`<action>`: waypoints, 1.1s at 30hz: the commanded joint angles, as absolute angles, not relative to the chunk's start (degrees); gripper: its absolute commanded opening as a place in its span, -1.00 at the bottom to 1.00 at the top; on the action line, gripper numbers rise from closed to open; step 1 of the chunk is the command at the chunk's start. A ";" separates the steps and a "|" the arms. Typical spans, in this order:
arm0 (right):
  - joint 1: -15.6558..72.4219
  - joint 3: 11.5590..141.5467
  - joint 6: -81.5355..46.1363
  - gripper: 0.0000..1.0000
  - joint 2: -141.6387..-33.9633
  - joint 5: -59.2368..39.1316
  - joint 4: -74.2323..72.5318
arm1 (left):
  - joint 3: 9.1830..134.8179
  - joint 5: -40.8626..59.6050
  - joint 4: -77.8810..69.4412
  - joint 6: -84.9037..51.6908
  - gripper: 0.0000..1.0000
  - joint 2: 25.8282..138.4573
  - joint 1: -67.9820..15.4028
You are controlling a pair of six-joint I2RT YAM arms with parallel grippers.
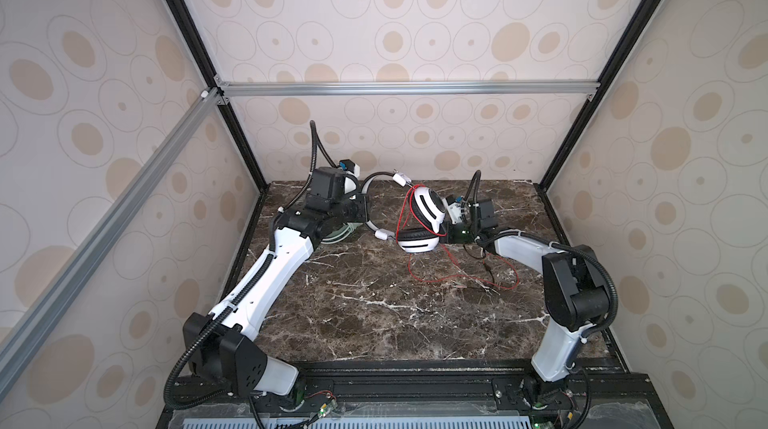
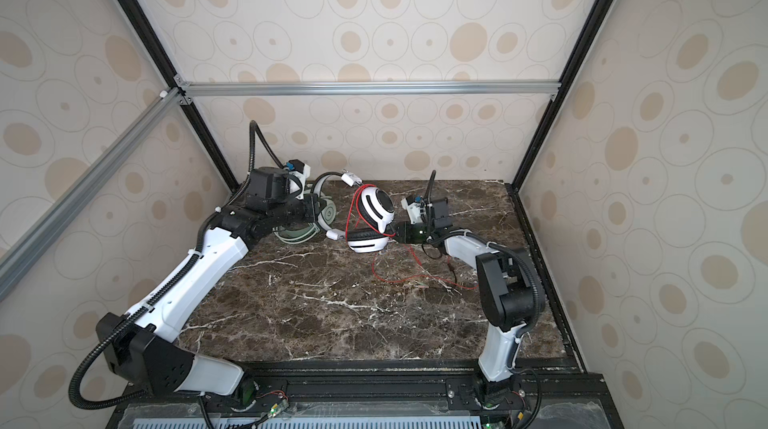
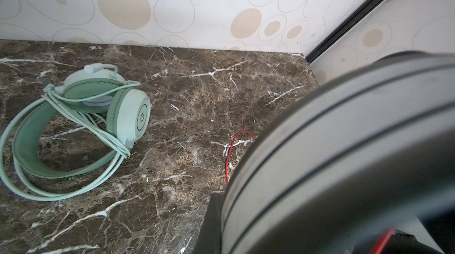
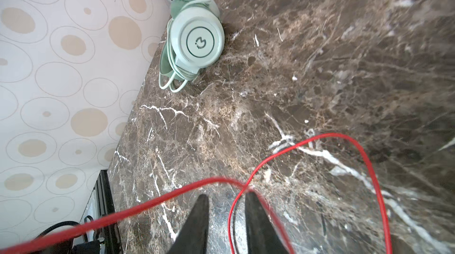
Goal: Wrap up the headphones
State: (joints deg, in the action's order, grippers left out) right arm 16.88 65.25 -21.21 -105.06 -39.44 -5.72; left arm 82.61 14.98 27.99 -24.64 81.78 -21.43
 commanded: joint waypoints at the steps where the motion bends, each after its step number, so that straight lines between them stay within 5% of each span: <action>1: 18.42 64.37 -23.13 -0.41 -105.45 -41.32 -12.41 | 83.31 18.42 23.22 -27.47 -1.00 79.37 -20.50; 10: 20.17 61.59 -17.36 -0.31 -103.39 -37.58 -10.39 | 83.19 18.00 23.20 -27.51 -1.00 78.99 -19.52; 15: 19.88 56.13 -12.46 -0.16 -95.92 -28.06 -6.46 | 83.34 17.28 23.51 -27.25 -1.00 78.82 -19.38; 23: 19.69 49.42 -7.74 -0.19 -84.78 -17.95 3.83 | 83.32 17.44 23.49 -27.42 -1.00 79.00 -19.07; 33: 24.90 45.58 -1.81 -0.09 -81.68 -8.64 8.74 | 83.31 17.35 23.46 -27.38 -1.00 78.98 -18.76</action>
